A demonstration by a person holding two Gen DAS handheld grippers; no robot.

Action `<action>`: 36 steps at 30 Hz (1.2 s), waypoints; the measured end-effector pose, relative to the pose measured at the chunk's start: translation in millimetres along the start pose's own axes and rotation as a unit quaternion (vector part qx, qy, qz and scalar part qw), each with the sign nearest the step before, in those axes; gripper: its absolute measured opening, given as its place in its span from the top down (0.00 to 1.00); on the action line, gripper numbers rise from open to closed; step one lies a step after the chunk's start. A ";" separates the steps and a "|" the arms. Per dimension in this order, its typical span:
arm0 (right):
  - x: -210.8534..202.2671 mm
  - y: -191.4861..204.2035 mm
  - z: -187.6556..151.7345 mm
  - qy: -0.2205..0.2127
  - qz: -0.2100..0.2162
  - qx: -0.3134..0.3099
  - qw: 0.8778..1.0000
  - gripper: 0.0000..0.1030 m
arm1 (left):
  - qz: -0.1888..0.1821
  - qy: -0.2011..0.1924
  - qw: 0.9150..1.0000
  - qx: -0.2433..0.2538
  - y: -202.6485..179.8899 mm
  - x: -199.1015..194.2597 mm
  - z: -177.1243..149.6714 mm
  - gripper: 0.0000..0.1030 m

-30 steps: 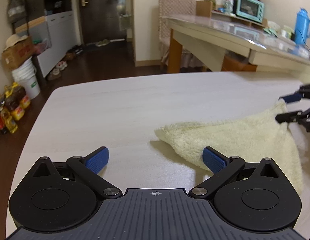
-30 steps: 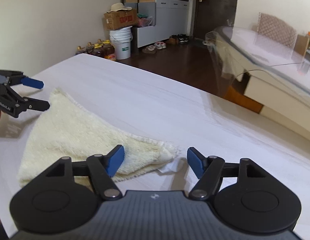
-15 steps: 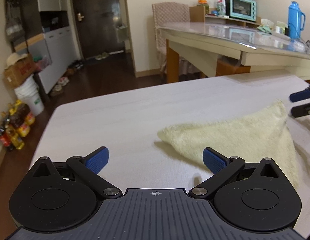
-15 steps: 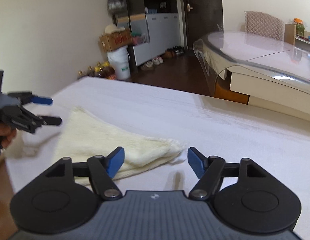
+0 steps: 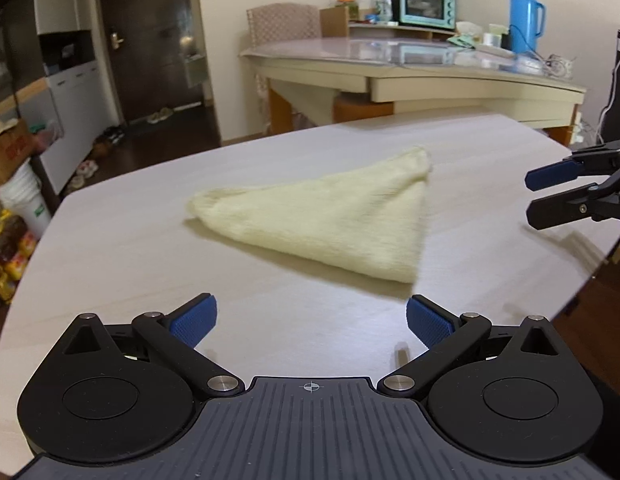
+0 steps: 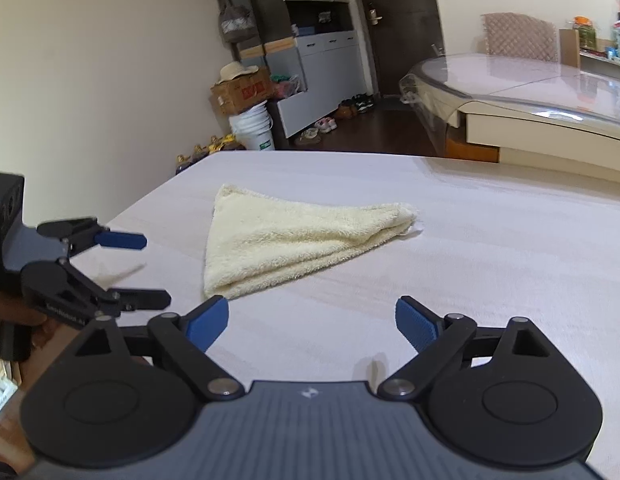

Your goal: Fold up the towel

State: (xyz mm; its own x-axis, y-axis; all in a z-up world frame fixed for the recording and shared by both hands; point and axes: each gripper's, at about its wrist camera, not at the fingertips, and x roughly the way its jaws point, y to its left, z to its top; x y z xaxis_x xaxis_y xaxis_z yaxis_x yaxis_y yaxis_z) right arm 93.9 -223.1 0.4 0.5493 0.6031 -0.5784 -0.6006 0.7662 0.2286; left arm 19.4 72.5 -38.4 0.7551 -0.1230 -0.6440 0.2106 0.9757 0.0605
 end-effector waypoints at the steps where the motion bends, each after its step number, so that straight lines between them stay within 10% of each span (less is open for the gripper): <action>1: -2.5 0.6 -2.4 -0.001 -0.002 0.005 1.000 0.09 | 0.002 0.000 1.000 -0.004 -0.8 -0.8 -0.4 0.00; 26: 19.6 -8.4 27.5 -0.012 0.002 0.014 1.000 0.07 | 0.030 -0.011 0.998 -0.047 12.0 -5.9 3.3 0.00; 36: 93.5 -39.8 69.0 0.024 -0.012 0.035 0.999 0.34 | 0.042 -0.017 0.997 -0.064 32.6 -0.4 11.2 0.00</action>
State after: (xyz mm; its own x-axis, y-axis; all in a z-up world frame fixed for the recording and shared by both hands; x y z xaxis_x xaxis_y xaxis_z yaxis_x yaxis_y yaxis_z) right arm 209.3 -181.9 -8.7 0.5335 0.5743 -0.6209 -0.5443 0.7951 0.2677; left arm 32.9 102.3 -27.7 0.7880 -0.0432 -0.6142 0.0663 0.9977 0.0149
